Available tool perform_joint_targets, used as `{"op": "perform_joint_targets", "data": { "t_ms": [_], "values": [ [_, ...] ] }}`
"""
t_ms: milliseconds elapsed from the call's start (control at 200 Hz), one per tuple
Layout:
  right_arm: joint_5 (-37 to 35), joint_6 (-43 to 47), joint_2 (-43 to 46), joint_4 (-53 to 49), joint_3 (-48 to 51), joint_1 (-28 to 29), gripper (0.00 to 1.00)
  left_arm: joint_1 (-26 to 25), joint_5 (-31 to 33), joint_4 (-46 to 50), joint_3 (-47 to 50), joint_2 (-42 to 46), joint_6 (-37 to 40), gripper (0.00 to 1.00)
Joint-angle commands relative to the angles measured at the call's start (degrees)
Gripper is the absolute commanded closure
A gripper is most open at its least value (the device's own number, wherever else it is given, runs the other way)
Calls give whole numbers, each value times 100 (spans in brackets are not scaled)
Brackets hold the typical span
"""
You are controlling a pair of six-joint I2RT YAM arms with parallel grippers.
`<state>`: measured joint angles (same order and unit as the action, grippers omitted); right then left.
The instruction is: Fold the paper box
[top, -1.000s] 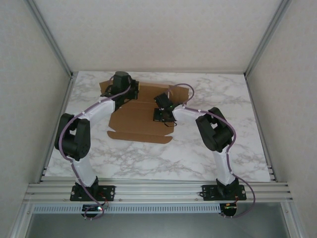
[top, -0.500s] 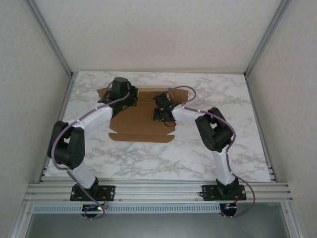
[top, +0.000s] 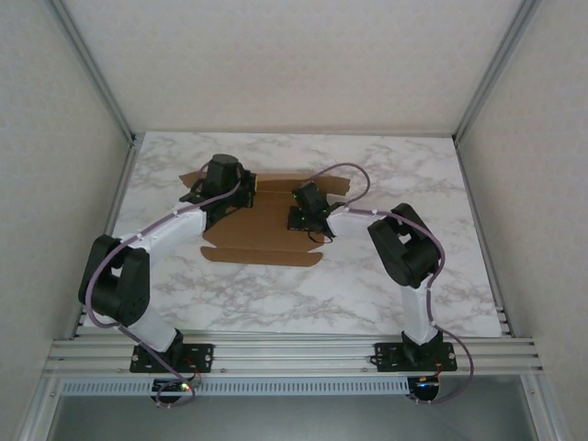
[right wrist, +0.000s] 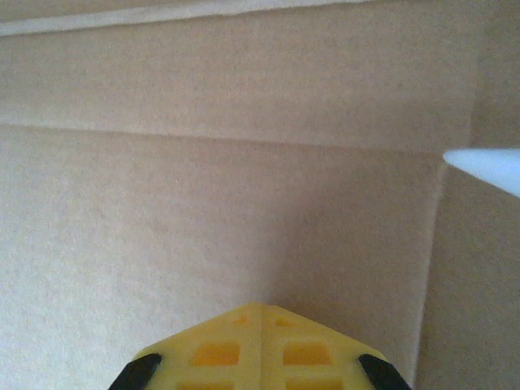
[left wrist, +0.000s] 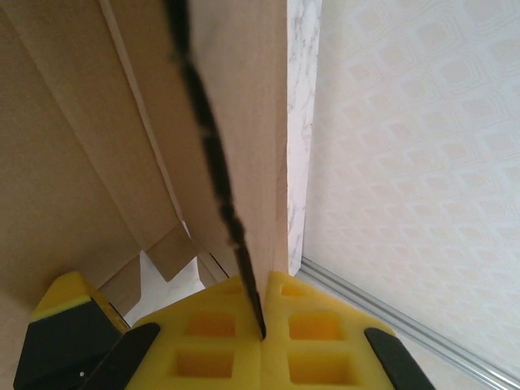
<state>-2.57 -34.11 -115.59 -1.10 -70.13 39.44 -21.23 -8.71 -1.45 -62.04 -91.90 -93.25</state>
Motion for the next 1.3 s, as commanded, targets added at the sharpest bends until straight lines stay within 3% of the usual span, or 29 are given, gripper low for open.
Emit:
{"op": "perform_joint_targets", "data": {
  "t_ms": [0,190,371,571,716,851,931,1021,1147,1297],
  "values": [
    [133,121,338,-23,281,-46,94,-34,-52,935,231,-74,9,100],
    [674,367,1017,101,656,-53,77,-20,70,992,105,-96,76,100],
    [1211,474,1610,14,1090,-51,68,-12,63,948,113,-84,123,100],
    [2838,1112,2450,-545,1060,-66,70,-21,55,961,122,-42,175,100],
    [4148,1465,3033,-1273,439,-212,77,-21,65,981,122,-89,197,100],
    [3862,1194,3049,-1729,-609,-539,91,-21,75,979,139,-101,226,100],
    [2149,755,2507,-2683,-1560,-714,100,-27,89,995,166,-101,245,100],
    [1273,745,1440,-3789,-2927,-856,100,-40,115,1037,199,-119,272,100],
    [1022,714,157,-4348,-4330,-911,100,-56,98,1033,278,-144,272,100],
    [1294,811,-1678,-5664,-6512,-927,100,-104,67,1081,315,-162,299,100]
  ]
}}
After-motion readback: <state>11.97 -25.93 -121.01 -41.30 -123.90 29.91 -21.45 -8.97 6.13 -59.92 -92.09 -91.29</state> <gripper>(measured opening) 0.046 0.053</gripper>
